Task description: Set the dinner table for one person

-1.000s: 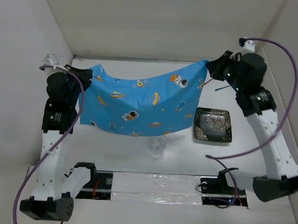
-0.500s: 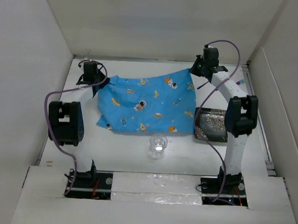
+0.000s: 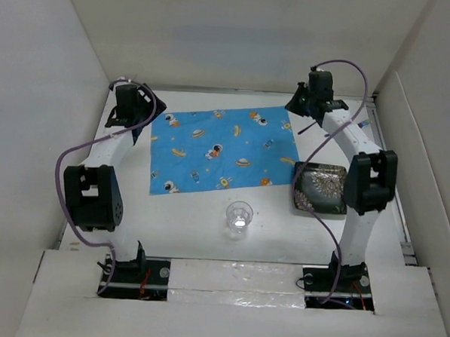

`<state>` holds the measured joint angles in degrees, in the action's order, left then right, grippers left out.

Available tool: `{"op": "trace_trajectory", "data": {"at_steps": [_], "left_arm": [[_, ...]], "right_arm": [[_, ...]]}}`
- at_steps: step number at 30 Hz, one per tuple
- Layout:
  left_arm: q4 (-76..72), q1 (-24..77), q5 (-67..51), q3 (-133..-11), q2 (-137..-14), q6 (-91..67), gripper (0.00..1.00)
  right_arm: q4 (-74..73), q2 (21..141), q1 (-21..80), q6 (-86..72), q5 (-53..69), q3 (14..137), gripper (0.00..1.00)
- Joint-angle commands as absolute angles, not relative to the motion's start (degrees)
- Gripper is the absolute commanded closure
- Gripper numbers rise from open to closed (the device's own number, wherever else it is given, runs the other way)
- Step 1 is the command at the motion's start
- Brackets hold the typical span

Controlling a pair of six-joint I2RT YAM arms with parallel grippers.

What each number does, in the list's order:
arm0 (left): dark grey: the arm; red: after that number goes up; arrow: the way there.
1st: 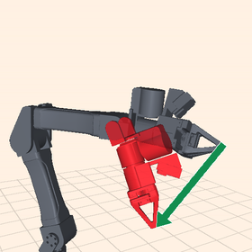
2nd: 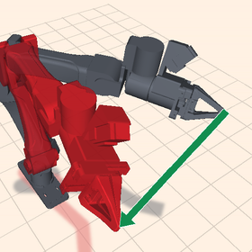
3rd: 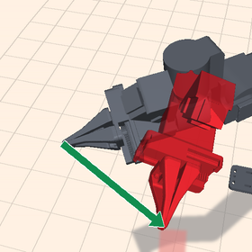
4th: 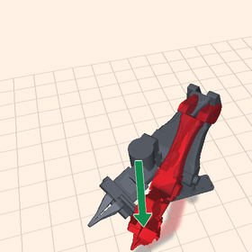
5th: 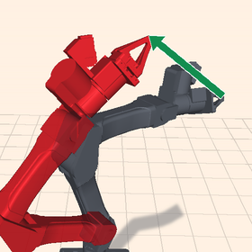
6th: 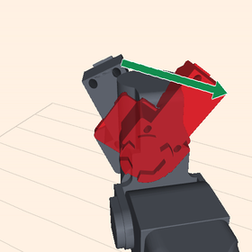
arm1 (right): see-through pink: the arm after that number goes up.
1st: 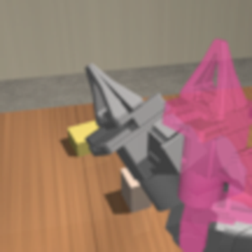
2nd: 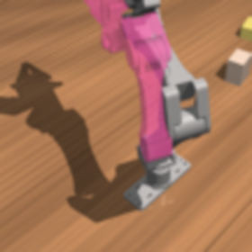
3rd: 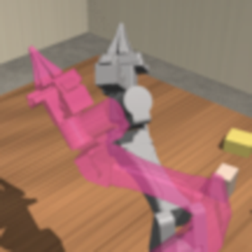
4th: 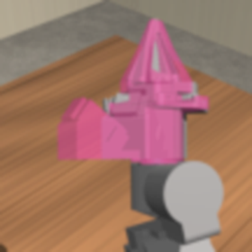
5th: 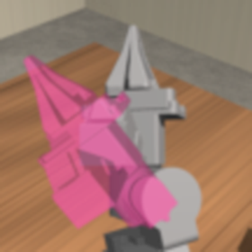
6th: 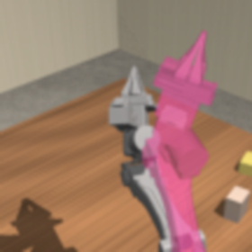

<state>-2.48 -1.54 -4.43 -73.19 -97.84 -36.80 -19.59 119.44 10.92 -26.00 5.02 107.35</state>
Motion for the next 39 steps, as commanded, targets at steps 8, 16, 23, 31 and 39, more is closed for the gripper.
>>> {"op": "trace_trajectory", "data": {"at_steps": [8,16,23,31,39], "left_arm": [[4.12,13.00,-7.21,-55.46,-82.36,-33.05,0.41],[4.84,12.31,-8.07,-48.26,-82.43,-33.48,0.41],[6.06,12.30,-6.68,-48.86,-84.46,-31.73,0.42],[6.24,12.30,-2.81,-50.97,-85.43,-31.11,0.42],[7.29,12.30,-1.76,-50.46,-85.27,-29.88,0.42]], "right_arm": [[-14.58,89.57,19.34,-31.12,1.86,65.67,0.86],[-23.98,96.84,26.27,-30.76,-8.07,66.52,0.51],[-33.57,106.16,31.63,-34.62,-19.51,73.20,0.50],[-35.16,110.04,35.16,-39.19,-19.34,69.79,0.79],[-35.05,104.59,37.79,-43.42,-18.01,63.36,0.89]]}}
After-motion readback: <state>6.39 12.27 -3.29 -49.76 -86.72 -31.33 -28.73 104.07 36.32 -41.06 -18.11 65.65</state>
